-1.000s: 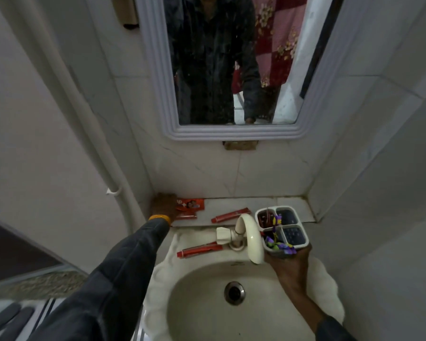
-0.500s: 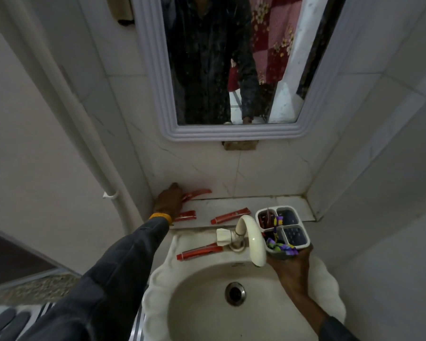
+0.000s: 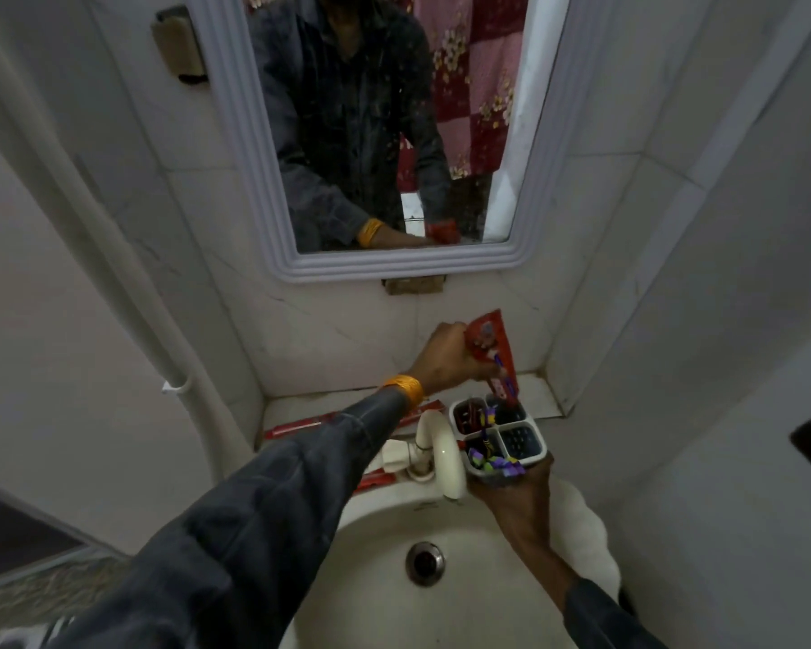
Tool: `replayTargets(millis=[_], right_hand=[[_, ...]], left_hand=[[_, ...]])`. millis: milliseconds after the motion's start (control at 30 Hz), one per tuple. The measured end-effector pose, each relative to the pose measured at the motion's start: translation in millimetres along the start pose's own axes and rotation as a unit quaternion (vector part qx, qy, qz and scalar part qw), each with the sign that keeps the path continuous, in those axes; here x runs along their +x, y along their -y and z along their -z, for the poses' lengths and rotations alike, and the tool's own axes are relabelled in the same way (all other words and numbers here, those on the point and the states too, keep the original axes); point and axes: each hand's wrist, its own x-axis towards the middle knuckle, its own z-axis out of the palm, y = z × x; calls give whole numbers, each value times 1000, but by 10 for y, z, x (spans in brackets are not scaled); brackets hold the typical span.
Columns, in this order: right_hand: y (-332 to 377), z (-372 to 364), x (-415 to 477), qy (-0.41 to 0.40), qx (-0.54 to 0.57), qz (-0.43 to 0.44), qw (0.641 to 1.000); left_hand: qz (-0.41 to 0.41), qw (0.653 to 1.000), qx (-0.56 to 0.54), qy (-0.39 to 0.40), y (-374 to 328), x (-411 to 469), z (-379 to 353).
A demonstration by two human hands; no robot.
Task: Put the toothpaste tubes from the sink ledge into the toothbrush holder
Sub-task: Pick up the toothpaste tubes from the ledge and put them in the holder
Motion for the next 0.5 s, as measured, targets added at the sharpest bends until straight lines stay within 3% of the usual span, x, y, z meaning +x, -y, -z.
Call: replayTargets(millis=[133,367,433,500], right_hand=[[84,-19,-51,-13,-3,4,1000],[72,-26,-80,-19,-12,13,1000],[67,-35,-71,-22,-2,11,1000],[60,-66,-83,-24,0,15,1000]], left_hand=[[-1,995,102,-6,76,30,-313],[-7,995,99,-15,249,-47,-199],[27,988,139,-57,454,-138,-7],[112,969,207,-77,798,-313,227]])
